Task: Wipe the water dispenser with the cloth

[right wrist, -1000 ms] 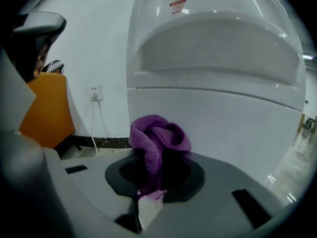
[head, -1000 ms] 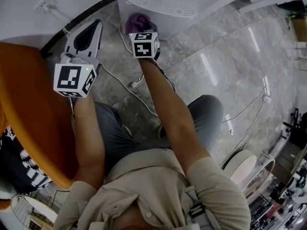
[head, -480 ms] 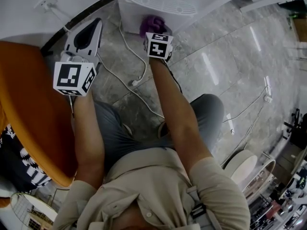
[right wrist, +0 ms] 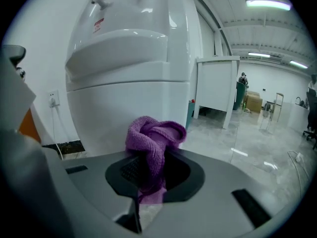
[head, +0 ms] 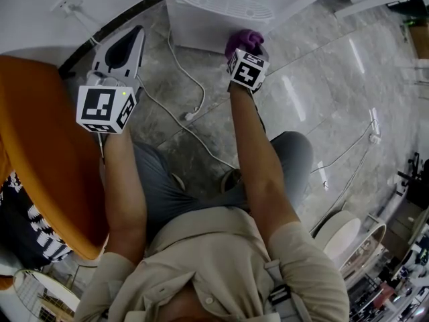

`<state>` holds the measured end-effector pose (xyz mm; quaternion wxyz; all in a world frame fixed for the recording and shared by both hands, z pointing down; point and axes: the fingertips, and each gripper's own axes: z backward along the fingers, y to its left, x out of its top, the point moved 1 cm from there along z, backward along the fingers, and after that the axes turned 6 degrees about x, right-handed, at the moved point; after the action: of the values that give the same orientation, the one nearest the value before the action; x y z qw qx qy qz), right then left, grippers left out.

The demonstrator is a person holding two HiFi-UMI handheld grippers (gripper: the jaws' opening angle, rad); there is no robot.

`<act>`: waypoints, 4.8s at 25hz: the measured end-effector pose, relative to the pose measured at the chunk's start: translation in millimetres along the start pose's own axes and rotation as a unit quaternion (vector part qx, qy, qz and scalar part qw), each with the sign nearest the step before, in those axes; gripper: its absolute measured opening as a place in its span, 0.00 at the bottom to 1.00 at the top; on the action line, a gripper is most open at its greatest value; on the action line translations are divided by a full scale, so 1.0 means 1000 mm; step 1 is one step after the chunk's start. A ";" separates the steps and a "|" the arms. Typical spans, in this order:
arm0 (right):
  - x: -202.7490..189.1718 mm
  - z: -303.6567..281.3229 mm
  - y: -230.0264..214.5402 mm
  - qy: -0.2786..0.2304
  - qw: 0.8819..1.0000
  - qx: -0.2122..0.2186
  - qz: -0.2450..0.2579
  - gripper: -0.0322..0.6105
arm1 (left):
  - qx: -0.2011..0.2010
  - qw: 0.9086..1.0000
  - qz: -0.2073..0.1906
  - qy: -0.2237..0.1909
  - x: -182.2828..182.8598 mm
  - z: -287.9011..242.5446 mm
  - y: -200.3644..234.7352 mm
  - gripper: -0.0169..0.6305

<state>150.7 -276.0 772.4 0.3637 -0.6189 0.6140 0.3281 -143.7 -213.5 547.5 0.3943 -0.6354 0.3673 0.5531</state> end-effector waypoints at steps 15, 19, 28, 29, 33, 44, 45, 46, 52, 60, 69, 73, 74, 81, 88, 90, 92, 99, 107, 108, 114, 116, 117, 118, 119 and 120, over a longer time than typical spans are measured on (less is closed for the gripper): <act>0.056 0.000 0.157 -0.030 0.990 0.137 0.032 0.16 | 0.015 1.000 0.011 -0.006 0.000 0.003 0.010 0.05; 0.069 0.002 0.206 -0.029 0.980 0.187 0.067 0.16 | 0.011 1.000 0.016 -0.009 -0.003 0.002 0.010 0.05; 0.113 0.028 0.228 -0.059 0.973 0.222 0.006 0.16 | 0.019 0.999 0.020 -0.016 0.001 0.004 0.023 0.05; 0.117 0.032 0.232 -0.063 0.972 0.227 -0.006 0.16 | 0.019 0.999 0.021 -0.017 0.000 0.004 0.023 0.05; 0.154 0.054 0.236 -0.111 0.966 0.234 -0.024 0.16 | 0.019 0.999 0.025 -0.021 0.003 0.003 0.024 0.05; 0.249 0.083 0.216 -0.199 0.956 0.217 0.002 0.16 | 0.024 0.999 0.021 -0.019 0.005 0.009 0.028 0.05; 0.247 0.083 0.217 -0.199 0.956 0.215 0.008 0.16 | 0.024 0.999 0.021 -0.019 0.005 0.009 0.028 0.05; 0.243 0.081 0.218 -0.198 0.956 0.214 0.015 0.16 | 0.025 0.999 0.020 -0.020 0.005 0.009 0.028 0.05; 0.192 0.061 0.228 -0.154 0.964 0.207 0.061 0.16 | 0.027 0.999 0.020 -0.021 0.005 0.010 0.030 0.05; 0.205 0.069 0.233 -0.178 0.960 0.191 0.101 0.16 | 0.029 0.999 0.023 -0.022 0.006 0.013 0.035 0.05; 0.272 0.106 0.235 -0.253 0.943 0.182 0.116 0.16 | 0.029 0.998 0.038 -0.028 0.008 0.007 0.036 0.05; 0.270 0.107 0.235 -0.259 0.940 0.180 0.133 0.16 | 0.026 0.999 0.039 -0.026 0.007 0.005 0.033 0.05; 0.266 0.104 0.234 -0.255 0.940 0.180 0.136 0.16 | 0.026 0.999 0.038 -0.025 0.008 0.005 0.033 0.05; 0.212 0.062 0.215 -0.164 0.960 0.189 0.128 0.16 | 0.023 0.999 0.029 -0.023 0.010 0.001 0.023 0.05; 0.185 0.059 0.163 -0.146 0.971 0.156 0.104 0.16 | 0.018 1.000 0.011 -0.019 0.006 0.009 0.007 0.05; 0.193 0.063 0.140 -0.158 0.974 0.137 0.084 0.16 | 0.018 1.000 0.008 -0.016 0.006 0.009 0.005 0.05; 0.199 0.069 0.118 -0.167 0.976 0.120 0.069 0.16 | 0.016 1.000 0.007 -0.013 0.006 0.009 0.002 0.05; 0.207 0.089 0.071 -0.190 0.975 0.100 0.054 0.16 | 0.013 1.000 -0.007 -0.011 0.006 0.001 -0.007 0.05; 0.210 0.125 0.065 -0.221 0.964 0.116 0.087 0.16 | 0.010 1.000 -0.020 0.018 0.005 0.007 -0.010 0.05; 0.210 0.131 0.066 -0.223 0.963 0.117 0.097 0.16 | 0.008 0.999 -0.023 0.023 0.004 0.008 -0.013 0.05; 0.206 0.153 0.062 -0.213 0.959 0.127 0.136 0.16 | -0.014 0.998 -0.006 0.059 0.003 0.014 -0.039 0.05; 0.205 0.162 0.059 -0.206 0.959 0.131 0.143 0.16 | -0.020 0.998 0.005 0.067 0.006 0.018 -0.048 0.05; 0.205 0.168 0.058 -0.202 0.959 0.133 0.147 0.16 | -0.023 0.997 0.012 0.071 0.007 0.020 -0.053 0.05; 0.204 0.174 0.057 -0.197 0.959 0.137 0.150 0.16 | -0.026 0.997 0.018 0.074 0.008 0.021 -0.058 0.05; 0.205 0.181 0.055 -0.190 0.959 0.141 0.153 0.16 | -0.030 0.996 0.023 0.077 0.010 0.021 -0.063 0.05; 0.206 0.189 0.054 -0.183 0.960 0.144 0.154 0.16 | -0.035 0.996 0.026 0.081 0.011 0.021 -0.069 0.05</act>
<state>111.1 -221.0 495.3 0.5004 -0.3866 0.6659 0.3959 -88.8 -165.7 541.1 0.3264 -0.6816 0.3945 0.5226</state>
